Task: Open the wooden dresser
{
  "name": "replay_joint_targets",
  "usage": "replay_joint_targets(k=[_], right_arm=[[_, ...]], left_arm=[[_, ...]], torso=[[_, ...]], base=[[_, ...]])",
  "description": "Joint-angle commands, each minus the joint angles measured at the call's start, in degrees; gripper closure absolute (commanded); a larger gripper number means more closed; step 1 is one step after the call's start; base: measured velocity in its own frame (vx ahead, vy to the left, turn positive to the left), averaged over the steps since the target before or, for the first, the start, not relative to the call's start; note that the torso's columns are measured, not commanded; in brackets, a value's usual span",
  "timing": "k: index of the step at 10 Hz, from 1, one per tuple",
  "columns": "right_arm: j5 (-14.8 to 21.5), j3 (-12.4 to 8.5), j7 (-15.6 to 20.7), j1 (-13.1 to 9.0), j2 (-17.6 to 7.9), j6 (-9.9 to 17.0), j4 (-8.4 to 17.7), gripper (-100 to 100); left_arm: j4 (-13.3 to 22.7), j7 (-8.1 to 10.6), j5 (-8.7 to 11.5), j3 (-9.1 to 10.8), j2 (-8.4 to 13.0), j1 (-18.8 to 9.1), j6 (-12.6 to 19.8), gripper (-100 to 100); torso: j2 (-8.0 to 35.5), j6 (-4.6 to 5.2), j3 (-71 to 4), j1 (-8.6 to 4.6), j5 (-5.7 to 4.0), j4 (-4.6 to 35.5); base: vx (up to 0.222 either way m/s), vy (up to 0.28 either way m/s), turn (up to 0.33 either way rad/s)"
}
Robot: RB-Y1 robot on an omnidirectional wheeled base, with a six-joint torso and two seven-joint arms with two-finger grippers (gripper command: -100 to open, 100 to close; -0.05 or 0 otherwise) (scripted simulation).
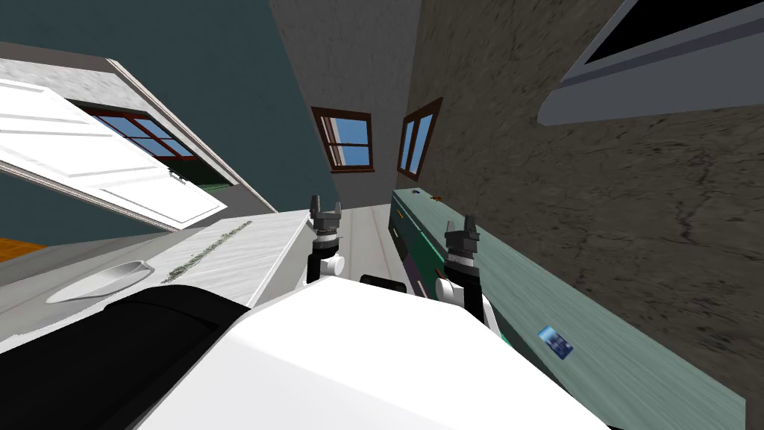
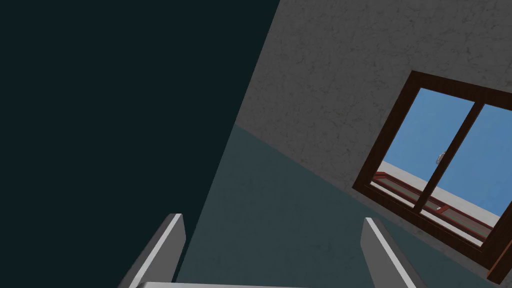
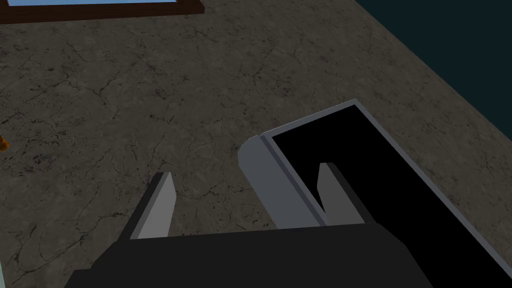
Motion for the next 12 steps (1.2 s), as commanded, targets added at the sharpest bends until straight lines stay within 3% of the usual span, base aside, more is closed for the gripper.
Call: replay_joint_targets(k=[1,9,10,12], right_arm=[[0.0,0.0,0.0,0.0,0.0,0.0,0.0,0],[0.0,0.0,0.0,0.0,0.0,-0.01,-0.02,0],[0.35,0.08,0.21,0.05,-2.13,0.78,0.43,-100],[1.18,0.29,0.69,0.19,-4.99,2.64,1.41,-100]], left_arm=[[0.0,0.0,0.0,0.0,0.0,0.0,0.0,0],[-0.02,0.0,0.0,0.0,0.0,0.0,-0.01,0],[-0.02,0.0,0.0,0.0,0.0,0.0,-0.01,0],[0.01,0.0,0.0,0.0,0.0,0.01,0.0,0]], torso=[[2.32,0.0,-4.67,0.0,0.0,2.35],[35.39,0.0,-70.73,0.0,0.0,35.37],[39.62,0.0,-79.19,0.0,0.0,39.6],[41.97,0.0,-84.32,0.08,0.02,42.02]], base=[[0.0,0.0,0.0],[0.0,0.0,0.0],[0.026,0.015,0.025],[0.05,0.044,0.042]])
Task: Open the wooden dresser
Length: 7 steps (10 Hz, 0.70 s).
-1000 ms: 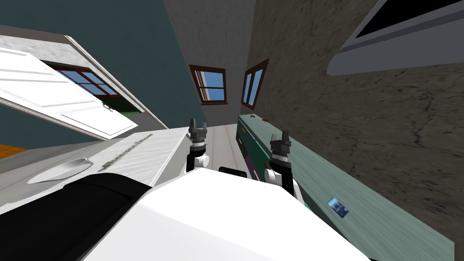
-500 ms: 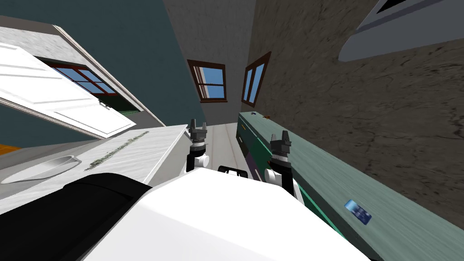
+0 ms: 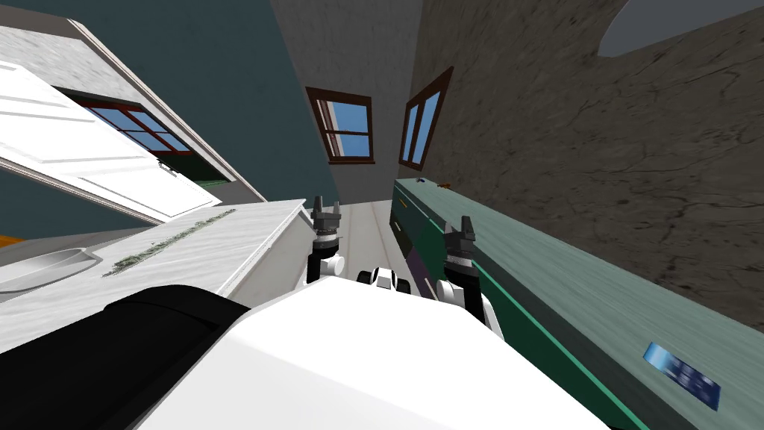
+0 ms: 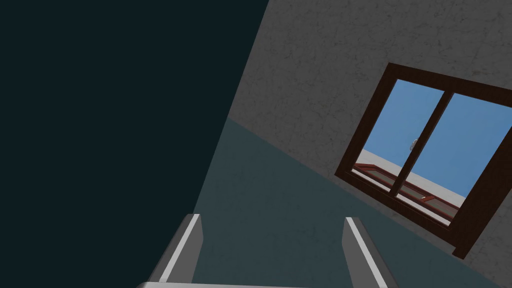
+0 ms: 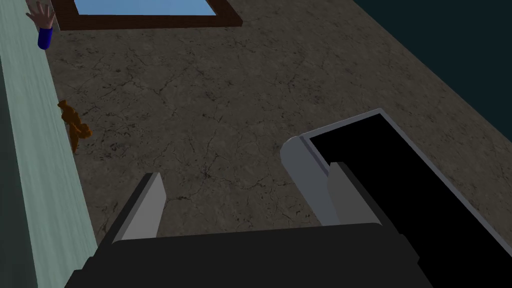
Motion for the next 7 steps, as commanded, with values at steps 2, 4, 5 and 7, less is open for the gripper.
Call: replay_joint_targets(k=[2,4,5,7], right_arm=[[1.91,0.35,1.11,0.05,-5.09,4.93,1.86,-100],[3.53,0.74,2.03,0.37,-7.56,8.36,3.54,-100],[3.53,0.74,2.03,0.37,-7.56,8.47,3.54,-100],[4.46,0.97,2.56,0.56,-8.71,10.5,4.45,-100]], left_arm=[[0.0,0.0,0.0,0.0,0.0,0.0,0.0,0],[0.0,0.0,0.0,0.0,0.0,0.0,0.0,0],[0.0,0.0,0.0,-0.01,-0.01,0.01,0.0,0],[0.0,0.0,0.0,0.0,0.0,0.0,0.0,0]], torso=[[0.25,0.0,-0.27,0.05,0.01,0.23],[0.22,0.0,-0.3,-0.08,-0.02,0.24],[0.19,0.0,-0.32,0.0,-0.01,0.23],[0.41,0.0,-0.18,-0.17,-0.05,0.29]], base=[[0.057,0.079,0.054],[0.108,0.096,0.081],[0.081,0.079,0.022],[0.061,0.055,0.046]])
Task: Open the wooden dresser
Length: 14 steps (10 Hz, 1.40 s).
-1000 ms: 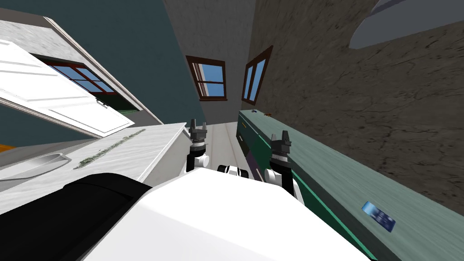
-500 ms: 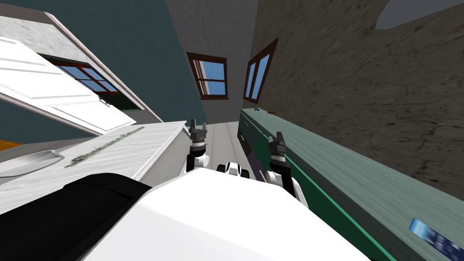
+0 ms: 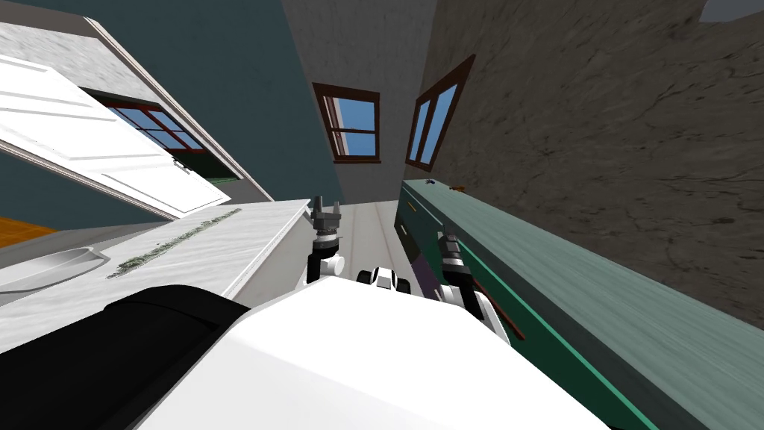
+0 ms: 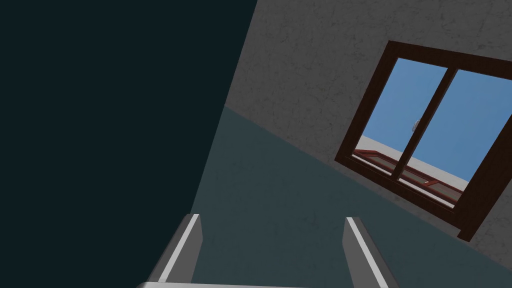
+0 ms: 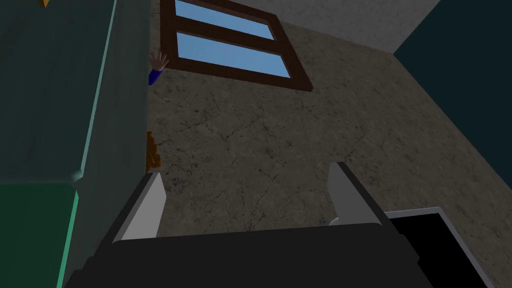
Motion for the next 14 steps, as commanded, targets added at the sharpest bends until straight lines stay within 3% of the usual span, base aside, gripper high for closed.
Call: replay_joint_targets(k=[1,14], right_arm=[[1.36,0.28,0.73,0.71,-1.95,3.79,0.56,-100],[9.83,2.34,5.48,2.63,-8.52,21.28,8.03,-100]], left_arm=[[0.0,0.0,0.0,0.0,0.0,0.0,0.0,0],[0.0,0.0,0.0,0.0,0.0,0.0,0.0,0]], torso=[[0.04,0.01,0.02,-0.02,0.01,0.01],[-0.08,0.01,-0.06,0.06,0.02,-0.03]], base=[[0.069,0.053,0.065],[0.087,0.071,0.062]])
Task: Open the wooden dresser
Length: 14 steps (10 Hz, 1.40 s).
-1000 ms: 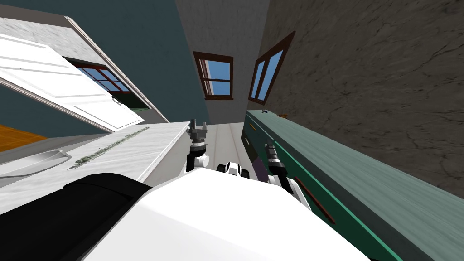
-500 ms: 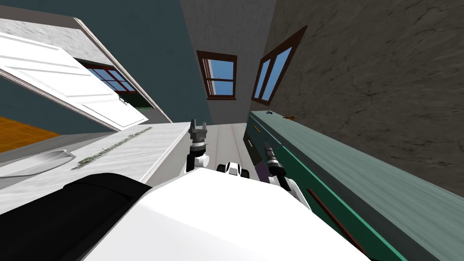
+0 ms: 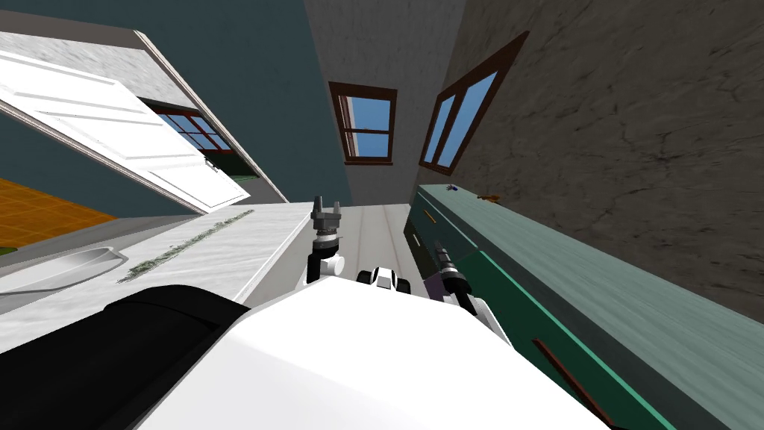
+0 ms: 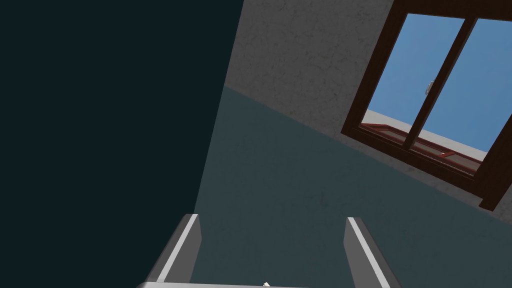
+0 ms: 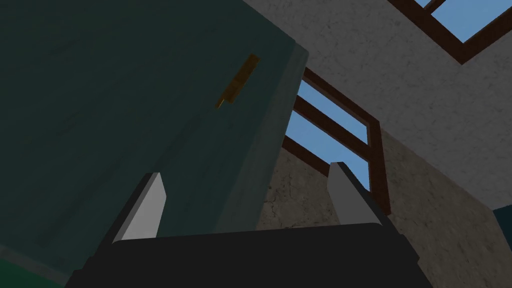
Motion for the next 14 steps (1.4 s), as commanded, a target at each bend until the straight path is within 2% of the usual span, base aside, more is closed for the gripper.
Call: replay_joint_targets(k=[1,4,5,6,7,8,9,10,11,12,14], right_arm=[[1.43,0.29,0.83,0.11,-1.15,3.68,1.6,-100],[4.08,0.94,2.33,0.67,-3.03,8.45,4.12,-100],[4.08,0.94,2.33,0.67,-3.03,9.45,4.12,-100],[5.41,1.26,3.09,0.94,-4.02,11.02,5.48,-100],[5.41,1.26,3.09,0.94,-4.02,12.37,5.48,-100],[6.74,1.58,3.86,1.19,-5.04,14.25,6.91,-100],[6.74,1.58,3.86,1.19,-5.04,15.31,6.91,-100],[8.07,1.91,4.63,1.42,-6.1,17.16,8.42,-100],[8.07,1.91,4.63,1.42,-6.1,18.27,8.42,-100],[9.4,2.23,5.41,1.64,-7.22,19.72,10.01,-100],[9.4,2.23,5.41,1.64,-7.22,21.24,10.01,-100]], left_arm=[[0.0,0.0,0.0,0.0,0.0,0.0,0.0,0],[0.0,0.0,0.0,0.0,0.0,0.0,0.0,0],[0.0,0.0,0.0,0.0,0.0,0.0,0.0,0],[0.0,0.0,0.0,0.0,0.0,0.0,0.0,0],[0.0,0.0,0.0,0.0,0.0,0.0,0.0,0],[0.0,0.0,0.0,0.0,0.0,0.0,0.0,0],[0.0,0.0,0.0,0.0,0.0,0.0,0.0,0],[0.0,0.0,0.0,0.0,0.0,0.0,0.0,0],[0.0,0.0,0.0,0.0,0.0,0.0,0.0,0],[0.0,0.0,0.0,0.0,0.0,0.0,0.0,0],[0.0,0.0,0.0,0.0,0.0,0.0,0.0,0]], torso=[[-0.03,-0.02,-0.01,0.05,0.01,0.0],[-0.01,-0.01,-0.02,0.0,0.01,-0.01],[-0.05,-0.01,-0.02,-0.02,-0.01,-0.01],[0.04,0.0,0.02,-0.05,-0.01,0.01],[0.01,-0.02,0.01,0.04,0.0,0.01],[0.05,0.01,0.03,0.01,0.01,0.01],[-0.05,-0.02,-0.02,0.04,0.01,0.0],[0.02,0.0,0.0,0.05,0.01,0.0],[-0.08,-0.02,-0.04,0.11,0.03,-0.01],[0.0,0.0,-0.01,0.0,0.01,0.0],[0.0,0.0,0.0,-0.05,-0.01,0.0]], base=[[0.088,0.079,0.049],[0.111,0.086,0.069],[0.092,0.062,0.045],[0.1,0.074,0.106],[0.082,0.061,0.037],[0.106,0.067,0.078],[0.084,0.068,0.044],[0.112,0.094,0.079],[0.092,0.069,0.046],[0.107,0.049,0.088],[0.071,0.035,0.02]])
